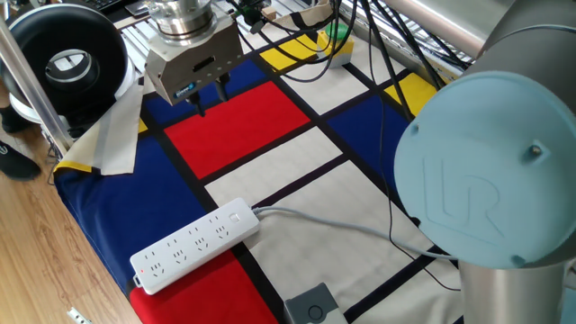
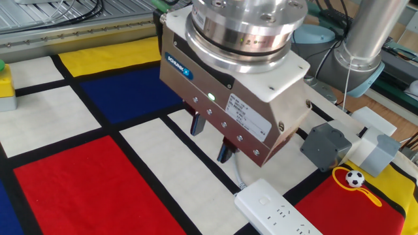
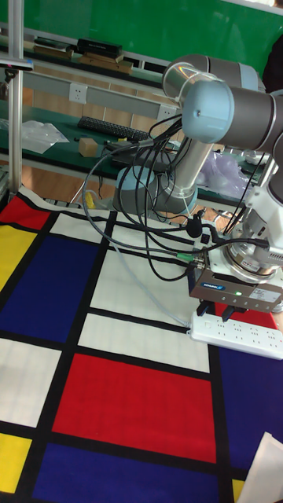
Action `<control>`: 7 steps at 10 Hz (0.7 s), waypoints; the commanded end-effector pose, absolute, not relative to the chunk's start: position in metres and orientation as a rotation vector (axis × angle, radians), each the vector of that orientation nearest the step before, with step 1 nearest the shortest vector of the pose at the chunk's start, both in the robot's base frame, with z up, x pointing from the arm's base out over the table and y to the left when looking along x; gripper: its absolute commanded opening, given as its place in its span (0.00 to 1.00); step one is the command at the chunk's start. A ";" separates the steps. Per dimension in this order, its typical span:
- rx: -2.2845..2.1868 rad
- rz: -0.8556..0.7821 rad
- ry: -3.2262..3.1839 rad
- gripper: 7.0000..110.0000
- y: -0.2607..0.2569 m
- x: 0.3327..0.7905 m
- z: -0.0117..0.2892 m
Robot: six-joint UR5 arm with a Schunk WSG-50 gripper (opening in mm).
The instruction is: Turn off the power strip by pressing the button
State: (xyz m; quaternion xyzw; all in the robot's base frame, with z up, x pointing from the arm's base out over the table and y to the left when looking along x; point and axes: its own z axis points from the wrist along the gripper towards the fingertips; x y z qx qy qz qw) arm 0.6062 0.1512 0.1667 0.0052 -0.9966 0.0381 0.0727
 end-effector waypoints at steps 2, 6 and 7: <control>0.044 0.045 -3.034 0.36 0.163 0.617 0.161; 0.070 0.049 -3.045 0.36 0.163 0.620 0.160; 0.066 0.045 -3.058 0.36 0.164 0.623 0.159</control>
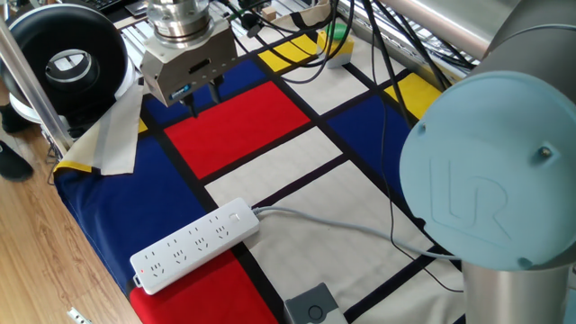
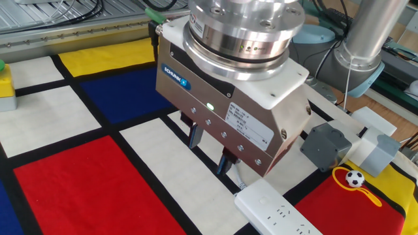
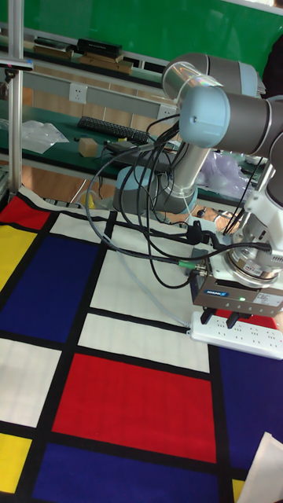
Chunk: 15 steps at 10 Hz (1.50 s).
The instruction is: Turn off the power strip by pressing the button
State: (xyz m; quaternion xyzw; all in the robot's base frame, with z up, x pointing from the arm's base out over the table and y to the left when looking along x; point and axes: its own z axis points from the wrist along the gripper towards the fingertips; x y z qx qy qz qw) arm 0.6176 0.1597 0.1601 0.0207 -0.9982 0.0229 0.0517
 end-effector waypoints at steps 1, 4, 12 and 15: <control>0.066 0.040 -3.059 0.36 0.165 0.623 0.159; 0.062 0.036 -3.061 0.36 0.167 0.623 0.158; 0.058 0.025 -3.071 0.36 0.170 0.626 0.153; 0.056 0.013 -3.076 0.36 0.174 0.627 0.153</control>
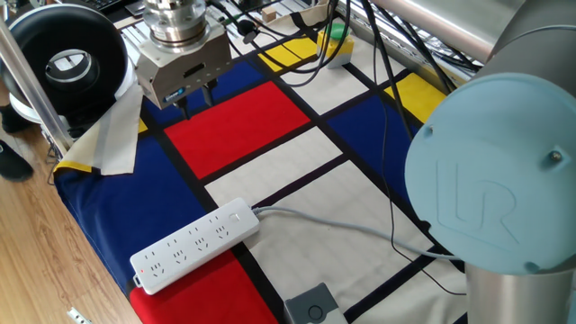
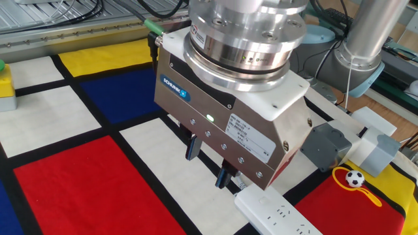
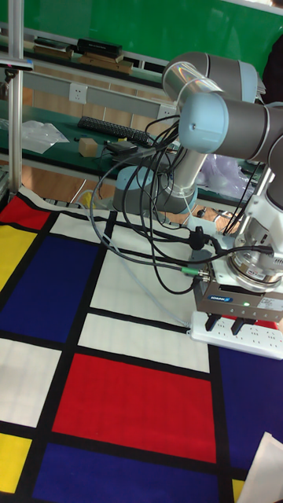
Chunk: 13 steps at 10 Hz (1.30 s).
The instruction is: Turn off the power strip by pressing the button
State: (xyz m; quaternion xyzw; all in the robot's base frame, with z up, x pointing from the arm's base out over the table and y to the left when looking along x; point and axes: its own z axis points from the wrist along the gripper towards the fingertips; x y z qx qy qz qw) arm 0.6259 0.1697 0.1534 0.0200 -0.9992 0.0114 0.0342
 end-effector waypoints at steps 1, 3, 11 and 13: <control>0.061 0.016 -3.080 0.36 0.173 0.628 0.151; 0.069 0.011 -3.082 0.36 0.174 0.629 0.150; 0.054 0.013 -3.082 0.36 0.174 0.629 0.150; 0.054 0.011 -3.082 0.36 0.174 0.629 0.150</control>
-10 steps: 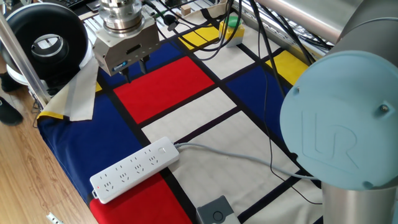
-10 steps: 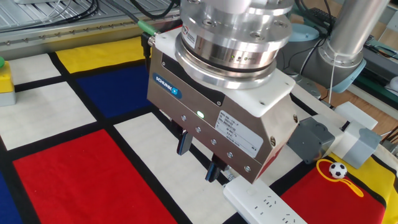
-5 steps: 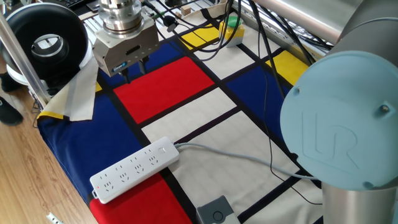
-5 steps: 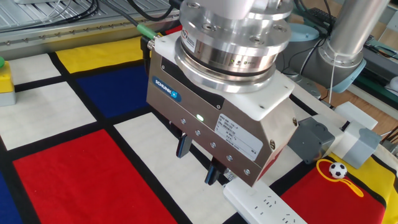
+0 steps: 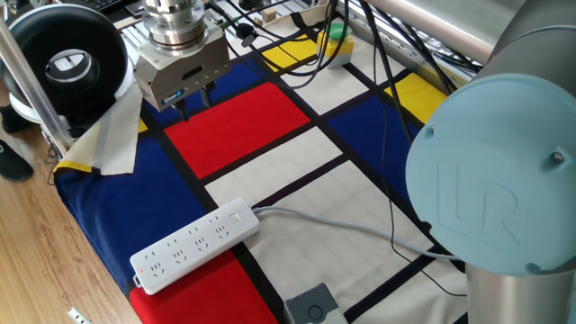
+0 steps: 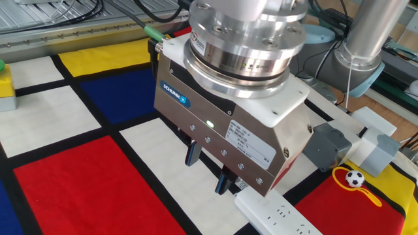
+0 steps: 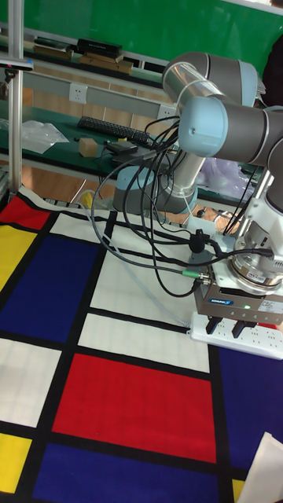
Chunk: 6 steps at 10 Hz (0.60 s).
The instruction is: Turn off the power strip by pressing the button
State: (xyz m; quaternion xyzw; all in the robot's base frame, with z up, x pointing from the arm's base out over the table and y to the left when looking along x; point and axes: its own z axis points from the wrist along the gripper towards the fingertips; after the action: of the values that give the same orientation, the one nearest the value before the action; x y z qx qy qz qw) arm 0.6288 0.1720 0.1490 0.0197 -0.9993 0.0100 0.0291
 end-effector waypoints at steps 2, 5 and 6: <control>0.055 0.006 -3.082 0.36 0.175 0.629 0.150; 0.055 0.004 -3.079 0.36 0.175 0.628 0.151; 0.050 0.004 -3.079 0.36 0.175 0.628 0.151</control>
State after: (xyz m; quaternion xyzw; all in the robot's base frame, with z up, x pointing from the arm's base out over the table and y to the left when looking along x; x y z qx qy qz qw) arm 0.6285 0.1723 0.1497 0.0193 -0.9993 0.0080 0.0298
